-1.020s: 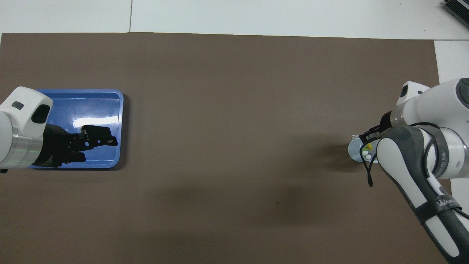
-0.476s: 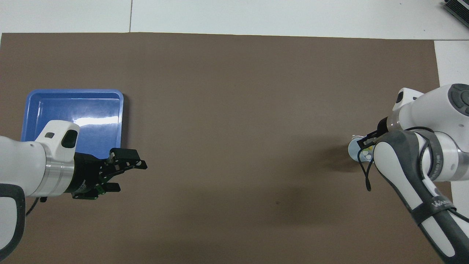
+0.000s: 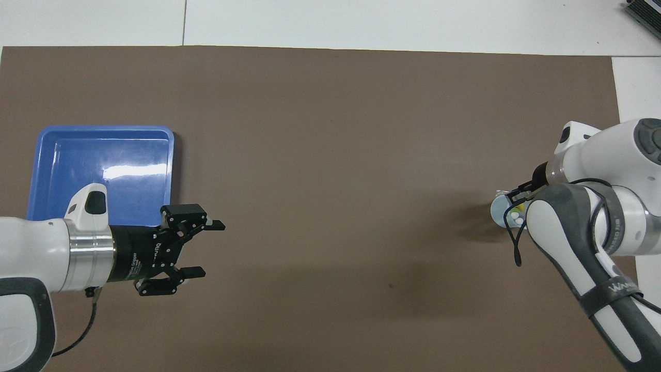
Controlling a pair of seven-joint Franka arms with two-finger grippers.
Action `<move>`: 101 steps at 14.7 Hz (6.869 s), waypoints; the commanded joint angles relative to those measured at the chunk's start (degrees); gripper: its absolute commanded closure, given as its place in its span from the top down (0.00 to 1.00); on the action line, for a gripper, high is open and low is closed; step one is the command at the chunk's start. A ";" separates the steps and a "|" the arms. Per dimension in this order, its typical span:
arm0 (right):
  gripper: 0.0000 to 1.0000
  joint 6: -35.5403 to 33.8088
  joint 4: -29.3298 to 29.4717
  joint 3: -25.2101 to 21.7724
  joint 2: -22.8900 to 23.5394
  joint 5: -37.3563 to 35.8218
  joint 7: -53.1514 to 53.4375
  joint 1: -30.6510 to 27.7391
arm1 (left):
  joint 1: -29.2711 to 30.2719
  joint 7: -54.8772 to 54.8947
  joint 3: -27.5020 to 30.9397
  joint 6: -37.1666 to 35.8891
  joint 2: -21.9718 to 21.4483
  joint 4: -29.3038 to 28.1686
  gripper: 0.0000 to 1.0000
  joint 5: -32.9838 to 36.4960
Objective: Right arm passes pens to left for tray arrangement
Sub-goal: 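Grasp the yellow pen in the cup with the right gripper while the left gripper advances, then lift the yellow pen toward the open left gripper, then close the left gripper on the yellow pen and open the right gripper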
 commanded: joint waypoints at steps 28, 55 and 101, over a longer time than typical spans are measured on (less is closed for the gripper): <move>0.00 -32.11 26.87 6.79 -4.35 8.25 4.11 0.11 | -13.27 -17.83 -1.32 25.30 4.84 -1.80 1.00 -19.73; 0.00 18.17 -0.64 7.85 -13.75 37.37 82.49 21.65 | -14.50 -36.56 -11.95 41.55 9.06 2.07 0.91 -19.64; 1.00 9.15 1.20 7.24 -13.67 33.88 75.59 20.25 | 0.41 -5.99 -15.47 22.72 9.68 4.08 0.00 -6.54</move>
